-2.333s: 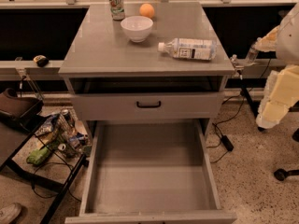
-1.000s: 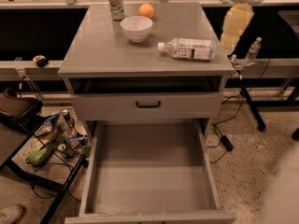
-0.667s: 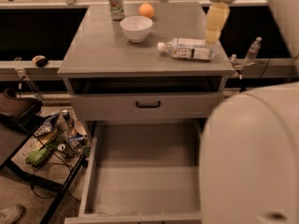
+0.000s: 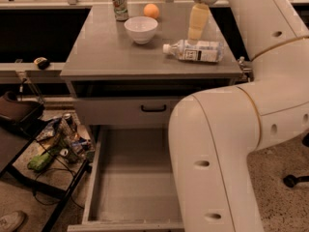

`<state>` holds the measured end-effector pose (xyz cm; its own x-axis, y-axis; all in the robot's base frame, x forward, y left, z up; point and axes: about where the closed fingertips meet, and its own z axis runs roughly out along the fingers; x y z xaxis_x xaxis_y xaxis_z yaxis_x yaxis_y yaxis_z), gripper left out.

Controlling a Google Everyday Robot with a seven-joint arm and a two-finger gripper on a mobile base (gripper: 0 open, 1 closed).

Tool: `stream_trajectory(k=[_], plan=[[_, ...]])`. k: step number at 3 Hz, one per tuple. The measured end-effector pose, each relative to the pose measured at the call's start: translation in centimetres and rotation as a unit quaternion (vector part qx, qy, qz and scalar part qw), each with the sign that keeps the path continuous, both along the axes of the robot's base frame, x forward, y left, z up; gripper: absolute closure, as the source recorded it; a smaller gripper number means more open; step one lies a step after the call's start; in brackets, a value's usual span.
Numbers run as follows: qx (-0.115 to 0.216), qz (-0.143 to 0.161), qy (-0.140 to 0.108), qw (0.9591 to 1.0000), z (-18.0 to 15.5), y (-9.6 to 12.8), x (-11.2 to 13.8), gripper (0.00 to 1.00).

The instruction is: Place blue plastic bottle into middle drawer

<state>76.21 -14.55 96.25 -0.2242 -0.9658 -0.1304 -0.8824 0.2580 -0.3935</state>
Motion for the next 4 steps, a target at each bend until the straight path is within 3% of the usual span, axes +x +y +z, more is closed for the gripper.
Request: stream_trajectory(k=[1,4], plan=[[0.014,0.002,-0.001,0.9999,-0.9,0.7,0.8,0.0],[0.013,-0.014,0.066,0.9977,-9.0,0.8,2.2,0.0]])
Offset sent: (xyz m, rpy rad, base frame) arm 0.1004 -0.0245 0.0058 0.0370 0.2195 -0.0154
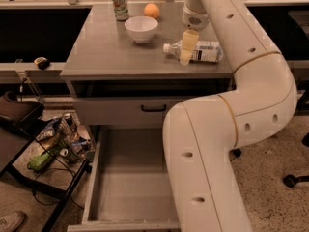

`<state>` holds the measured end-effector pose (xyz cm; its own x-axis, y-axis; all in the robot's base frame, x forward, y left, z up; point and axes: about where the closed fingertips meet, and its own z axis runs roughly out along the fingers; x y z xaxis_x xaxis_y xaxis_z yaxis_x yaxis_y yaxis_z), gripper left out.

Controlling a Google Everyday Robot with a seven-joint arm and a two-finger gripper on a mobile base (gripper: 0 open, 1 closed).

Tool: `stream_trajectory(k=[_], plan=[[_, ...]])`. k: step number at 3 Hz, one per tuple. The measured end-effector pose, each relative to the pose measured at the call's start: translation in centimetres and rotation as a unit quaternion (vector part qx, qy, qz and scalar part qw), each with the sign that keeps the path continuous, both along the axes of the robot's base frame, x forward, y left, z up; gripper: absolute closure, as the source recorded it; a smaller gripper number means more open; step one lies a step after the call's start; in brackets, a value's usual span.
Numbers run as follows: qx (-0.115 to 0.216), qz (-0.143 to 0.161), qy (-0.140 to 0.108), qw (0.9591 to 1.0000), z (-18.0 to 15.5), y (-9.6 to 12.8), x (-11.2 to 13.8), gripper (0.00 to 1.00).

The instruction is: Place blue plastic bottle into middle drawer

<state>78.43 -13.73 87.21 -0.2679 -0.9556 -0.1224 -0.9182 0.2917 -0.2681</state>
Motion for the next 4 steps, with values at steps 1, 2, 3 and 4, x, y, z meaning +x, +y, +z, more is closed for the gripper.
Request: stream_trajectory(k=[1,2,3,4], plan=[[-0.009,-0.016,0.005,0.9998,-1.1,-1.5,0.1,0.19],[-0.023,-0.035,0.005,0.9991,-0.7,-3.5,-0.3,0.43],[-0.021,-0.035,-0.009,0.9991,-0.8,-3.5,0.6,0.66],[-0.018,-0.034,-0.022,0.999,-1.1,-3.3,1.5,0.97]])
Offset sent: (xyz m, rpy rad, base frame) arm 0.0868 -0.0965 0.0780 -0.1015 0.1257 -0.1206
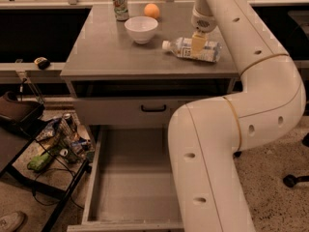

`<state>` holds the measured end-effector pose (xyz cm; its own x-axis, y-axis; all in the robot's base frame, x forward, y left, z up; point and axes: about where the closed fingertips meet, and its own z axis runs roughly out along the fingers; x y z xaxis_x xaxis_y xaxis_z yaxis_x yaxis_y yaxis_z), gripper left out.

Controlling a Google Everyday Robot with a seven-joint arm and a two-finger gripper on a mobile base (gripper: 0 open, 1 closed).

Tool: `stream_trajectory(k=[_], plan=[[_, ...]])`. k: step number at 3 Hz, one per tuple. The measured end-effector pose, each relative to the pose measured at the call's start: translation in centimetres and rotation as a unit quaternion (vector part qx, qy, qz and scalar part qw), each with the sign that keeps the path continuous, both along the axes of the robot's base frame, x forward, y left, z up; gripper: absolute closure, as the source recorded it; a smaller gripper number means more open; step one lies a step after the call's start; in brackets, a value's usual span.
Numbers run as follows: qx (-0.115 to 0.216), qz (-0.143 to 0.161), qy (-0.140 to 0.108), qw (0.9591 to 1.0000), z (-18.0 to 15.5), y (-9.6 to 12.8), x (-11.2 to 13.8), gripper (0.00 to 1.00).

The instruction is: Place blue plastic bottle into middle drawer

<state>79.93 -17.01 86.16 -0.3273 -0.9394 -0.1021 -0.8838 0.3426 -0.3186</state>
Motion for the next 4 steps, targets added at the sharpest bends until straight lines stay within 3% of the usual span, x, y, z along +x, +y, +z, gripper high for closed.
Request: stream_trajectory(k=[2,3,4], plan=[[0.0,0.0,0.0,1.0,0.2,0.0,-0.1,1.0],[0.069,0.008,-0.037,0.9969,3.3,-0.3,-0.7,1.0],[0.108,0.004,-0.047,0.993,5.4,-1.5,-2.5,1.0]])
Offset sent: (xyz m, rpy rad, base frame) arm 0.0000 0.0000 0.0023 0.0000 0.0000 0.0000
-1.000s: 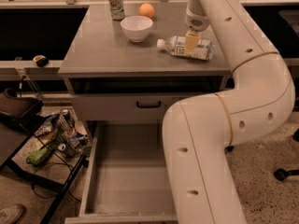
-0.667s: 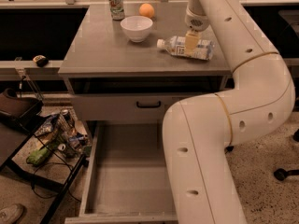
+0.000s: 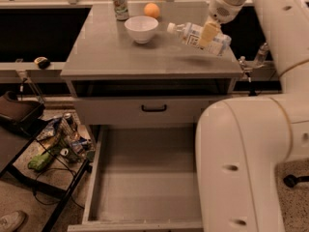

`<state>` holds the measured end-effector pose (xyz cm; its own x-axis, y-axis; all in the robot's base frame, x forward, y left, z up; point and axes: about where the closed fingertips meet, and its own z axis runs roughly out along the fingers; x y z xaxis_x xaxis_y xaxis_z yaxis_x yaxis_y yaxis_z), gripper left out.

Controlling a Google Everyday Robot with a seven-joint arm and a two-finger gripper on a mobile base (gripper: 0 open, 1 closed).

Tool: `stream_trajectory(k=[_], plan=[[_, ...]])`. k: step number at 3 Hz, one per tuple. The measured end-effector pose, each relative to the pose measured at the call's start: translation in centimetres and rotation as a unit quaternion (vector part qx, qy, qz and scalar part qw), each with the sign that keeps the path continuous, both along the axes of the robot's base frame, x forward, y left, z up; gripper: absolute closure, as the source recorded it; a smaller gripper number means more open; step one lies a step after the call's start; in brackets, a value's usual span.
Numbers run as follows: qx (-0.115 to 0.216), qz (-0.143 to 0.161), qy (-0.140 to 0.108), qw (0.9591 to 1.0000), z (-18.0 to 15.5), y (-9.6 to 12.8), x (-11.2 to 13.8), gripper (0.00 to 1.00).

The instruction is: Place blue plastic bottle into middle drawer

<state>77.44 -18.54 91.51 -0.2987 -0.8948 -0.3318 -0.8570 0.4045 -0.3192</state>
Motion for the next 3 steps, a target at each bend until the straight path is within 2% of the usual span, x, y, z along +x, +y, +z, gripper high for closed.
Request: stream_trajectory(k=[1,2,3], plan=[[0.023,-0.022,-0.049,0.9983,4.5,-1.8,-2.3,1.0],[0.051,-0.074,-0.129,0.9876,10.3,-7.1,-6.7,1.0],[0.07,-0.098,-0.222,0.9675,17.5,-9.0,-13.3,1.0]])
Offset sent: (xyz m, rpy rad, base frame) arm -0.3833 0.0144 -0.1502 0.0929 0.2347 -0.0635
